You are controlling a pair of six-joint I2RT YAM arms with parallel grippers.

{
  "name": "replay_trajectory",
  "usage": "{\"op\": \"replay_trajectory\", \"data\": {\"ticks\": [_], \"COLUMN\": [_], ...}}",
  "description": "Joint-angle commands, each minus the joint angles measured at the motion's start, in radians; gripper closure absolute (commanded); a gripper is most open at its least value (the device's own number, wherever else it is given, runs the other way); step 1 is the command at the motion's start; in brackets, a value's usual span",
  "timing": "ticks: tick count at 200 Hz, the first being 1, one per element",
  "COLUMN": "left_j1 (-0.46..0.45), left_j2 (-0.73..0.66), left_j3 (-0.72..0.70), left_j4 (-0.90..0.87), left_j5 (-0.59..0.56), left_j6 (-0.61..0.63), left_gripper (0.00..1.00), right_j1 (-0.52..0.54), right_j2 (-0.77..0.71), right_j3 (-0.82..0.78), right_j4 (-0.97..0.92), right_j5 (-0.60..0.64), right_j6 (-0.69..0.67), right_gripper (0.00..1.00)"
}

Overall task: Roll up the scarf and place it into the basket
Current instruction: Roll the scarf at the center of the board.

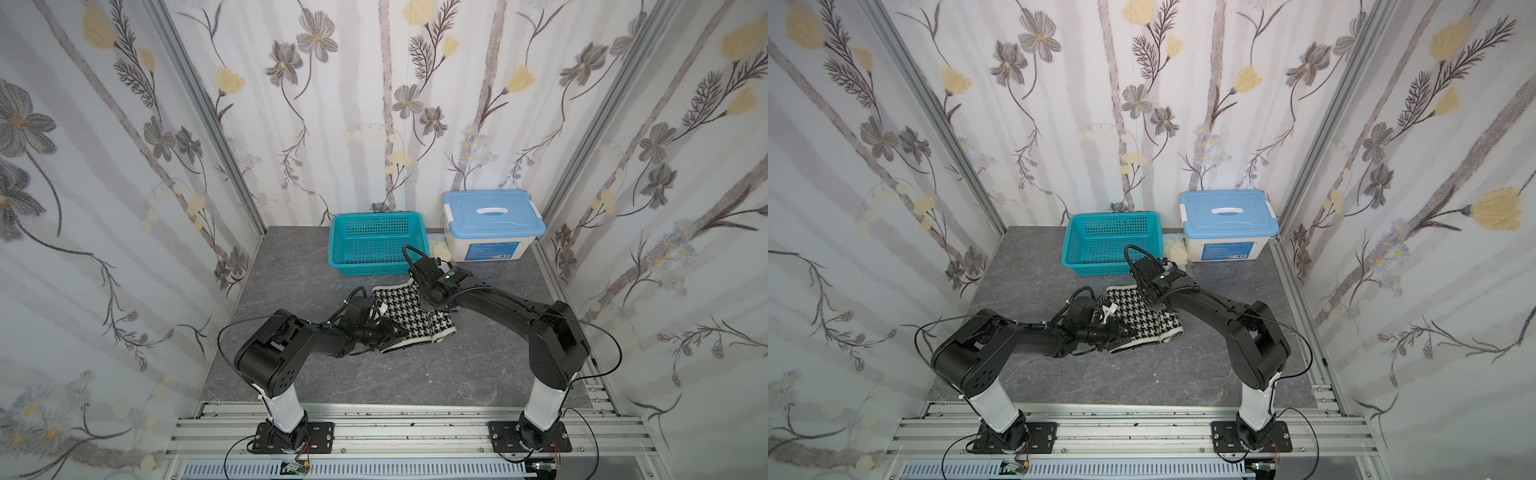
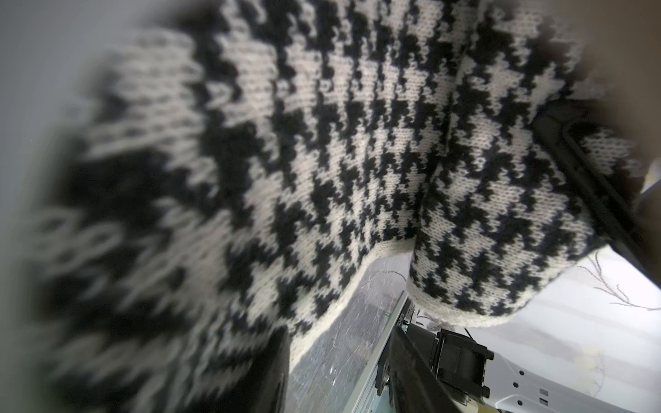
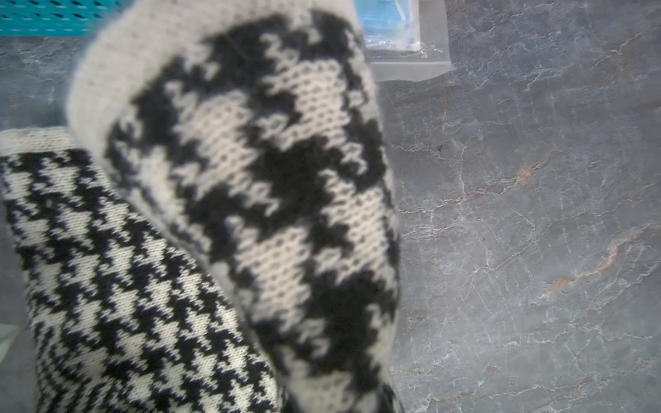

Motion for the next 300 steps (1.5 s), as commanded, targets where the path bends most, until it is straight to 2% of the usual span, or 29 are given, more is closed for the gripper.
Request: {"op": "replay_trajectory", "data": {"ticks": [1,59,89,119,134,143,182,213,238,261,282,300], "left_j1": [-0.011,-0.02,-0.019,-0.008,0.006,0.018,0.044,0.109,0.178,0.193,0.226,0.243], "left_j2": [0.03,0.087,0.065,-0.008,-0.056,-0.093,-0.294,-0.58,-0.788,-0.881,-0.916,-0.927], "left_j3": [-0.011,-0.04,-0.033,-0.055,-0.075,-0.083,-0.093,-0.153,-0.176,-0.182,-0.151,-0.135], "left_j4": [0.121,0.275,0.28,0.228,0.184,0.145,-0.132,-0.389,-0.626,-0.725,-0.843,-0.853], "left_j5": [-0.007,-0.007,-0.009,-0.008,0.008,0.023,0.074,0.056,0.087,0.103,0.111,0.121], "left_j6": [-0.051,-0.133,-0.163,-0.164,-0.148,-0.134,-0.018,0.011,0.043,0.032,0.087,0.077], "left_gripper": [0.53,0.53,0.52,0.45,0.32,0.29,0.3,0.33,0.33,0.33,0.32,0.32], "right_j1": [0.006,0.049,0.076,0.084,0.087,0.092,0.113,0.139,0.139,0.178,0.195,0.21], "right_j2": [0.049,0.165,0.218,0.197,0.196,0.201,0.26,0.326,0.381,0.402,0.445,0.474], "right_j3": [0.074,0.227,0.266,0.219,0.21,0.21,0.243,0.298,0.353,0.357,0.404,0.454], "right_j4": [-0.059,-0.142,-0.169,-0.147,-0.143,-0.139,-0.145,-0.143,-0.172,-0.155,-0.185,-0.202], "right_j5": [0.104,0.222,0.275,0.336,0.367,0.39,0.435,0.473,0.497,0.496,0.522,0.53], "right_j6": [-0.018,-0.056,-0.093,-0.137,-0.153,-0.162,-0.141,-0.107,-0.067,-0.035,-0.009,-0.014], "right_gripper": [1.0,1.0,1.0,1.0,1.0,1.0,1.0,1.0,1.0,1.0,1.0,1.0]}}
